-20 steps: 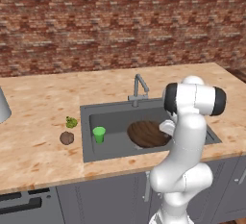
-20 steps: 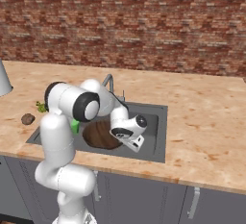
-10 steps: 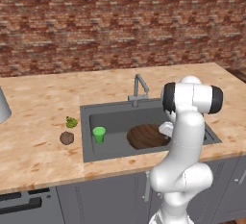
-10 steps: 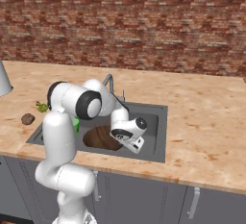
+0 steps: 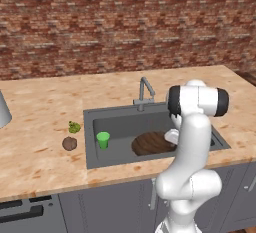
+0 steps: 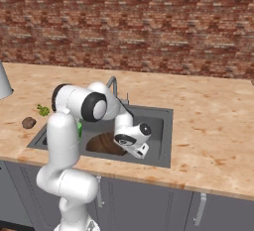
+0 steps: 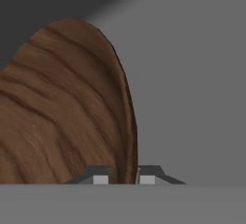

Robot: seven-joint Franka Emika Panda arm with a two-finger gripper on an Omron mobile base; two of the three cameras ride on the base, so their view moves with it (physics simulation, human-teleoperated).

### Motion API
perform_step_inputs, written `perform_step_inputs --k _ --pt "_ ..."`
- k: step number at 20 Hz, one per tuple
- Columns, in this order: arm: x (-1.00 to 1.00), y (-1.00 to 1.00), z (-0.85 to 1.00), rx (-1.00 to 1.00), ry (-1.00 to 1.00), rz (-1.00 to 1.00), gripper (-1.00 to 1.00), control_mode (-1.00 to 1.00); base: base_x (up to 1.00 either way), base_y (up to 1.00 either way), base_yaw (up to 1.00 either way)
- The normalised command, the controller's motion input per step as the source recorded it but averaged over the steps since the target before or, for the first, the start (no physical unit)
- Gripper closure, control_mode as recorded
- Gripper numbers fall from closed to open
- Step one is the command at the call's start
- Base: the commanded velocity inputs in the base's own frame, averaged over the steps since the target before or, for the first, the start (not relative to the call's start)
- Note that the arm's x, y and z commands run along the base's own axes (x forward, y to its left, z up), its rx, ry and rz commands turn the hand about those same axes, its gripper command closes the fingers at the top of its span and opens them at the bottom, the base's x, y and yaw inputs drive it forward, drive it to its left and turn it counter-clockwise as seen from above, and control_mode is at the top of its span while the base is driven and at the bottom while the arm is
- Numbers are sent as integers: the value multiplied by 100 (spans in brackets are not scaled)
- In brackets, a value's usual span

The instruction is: Remove the broccoli and potato from the sink. Then move the bowl and cup from the counter to the sink for washing.

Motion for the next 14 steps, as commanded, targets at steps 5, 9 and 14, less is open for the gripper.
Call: perform_step_inputs --k 5,9,14 --pt "4 0 -17 -1 0 0 100 -100 0 0 0" --pt "4 0 -18 0 0 0 100 -100 0 0 0" --pt "5 0 -17 0 0 0 100 -100 0 0 0"
